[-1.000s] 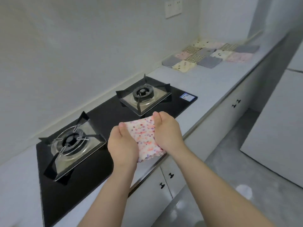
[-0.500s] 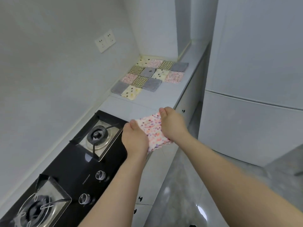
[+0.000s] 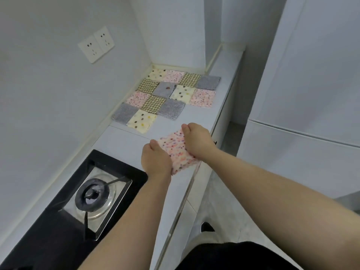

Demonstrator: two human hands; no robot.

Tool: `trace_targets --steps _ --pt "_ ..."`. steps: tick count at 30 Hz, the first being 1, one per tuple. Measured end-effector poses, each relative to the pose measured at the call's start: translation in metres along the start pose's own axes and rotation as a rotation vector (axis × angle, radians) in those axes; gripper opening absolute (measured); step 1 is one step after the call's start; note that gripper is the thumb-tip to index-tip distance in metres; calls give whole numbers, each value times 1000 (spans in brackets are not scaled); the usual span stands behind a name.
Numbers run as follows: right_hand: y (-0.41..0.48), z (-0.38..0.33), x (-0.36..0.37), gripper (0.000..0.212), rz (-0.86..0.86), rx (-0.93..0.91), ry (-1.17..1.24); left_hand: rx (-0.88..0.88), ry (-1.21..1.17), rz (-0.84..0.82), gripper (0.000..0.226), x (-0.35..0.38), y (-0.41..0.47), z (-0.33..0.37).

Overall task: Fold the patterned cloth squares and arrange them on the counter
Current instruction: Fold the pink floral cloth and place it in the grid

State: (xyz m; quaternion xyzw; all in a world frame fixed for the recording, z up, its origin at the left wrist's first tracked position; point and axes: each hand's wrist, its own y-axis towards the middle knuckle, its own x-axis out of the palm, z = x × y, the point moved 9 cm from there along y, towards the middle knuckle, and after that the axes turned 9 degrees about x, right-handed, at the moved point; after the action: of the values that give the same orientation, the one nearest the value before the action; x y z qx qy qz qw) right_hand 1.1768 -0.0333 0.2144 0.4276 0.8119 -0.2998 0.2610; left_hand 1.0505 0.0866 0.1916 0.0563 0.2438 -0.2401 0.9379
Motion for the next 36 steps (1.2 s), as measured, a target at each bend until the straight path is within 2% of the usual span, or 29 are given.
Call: trace_targets --steps 3,5,7,9,12,14,19,26,32,36 --pt "45 2 10 30 -70 47 11 -69 -11 -71 47 24 42 -7" --pt "74 10 12 39 -97 142 94 -120 -47 -148 48 42 62 -17" --pt "99 20 15 47 -128 256 193 -207 -65 -207 39 52 75 -27" --pt "123 25 25 43 -193 313 233 -267 -113 -246 29 59 88 -36" --pt "160 25 45 45 -313 325 236 -346 -134 -263 54 69 112 -53" --pt "184 20 58 40 -356 273 179 -388 -108 -254 63 76 126 -66" --pt "242 5 97 27 -392 83 28 -468 -47 -144 67 90 163 -90" --pt "305 -8 134 16 -331 -220 -238 -595 -35 -46 73 111 206 -115" --pt "308 -24 148 18 -195 -492 -341 -632 61 -33 65 112 219 -125" --pt "314 -27 155 20 -228 -549 -346 -631 115 -42 66 111 227 -131"
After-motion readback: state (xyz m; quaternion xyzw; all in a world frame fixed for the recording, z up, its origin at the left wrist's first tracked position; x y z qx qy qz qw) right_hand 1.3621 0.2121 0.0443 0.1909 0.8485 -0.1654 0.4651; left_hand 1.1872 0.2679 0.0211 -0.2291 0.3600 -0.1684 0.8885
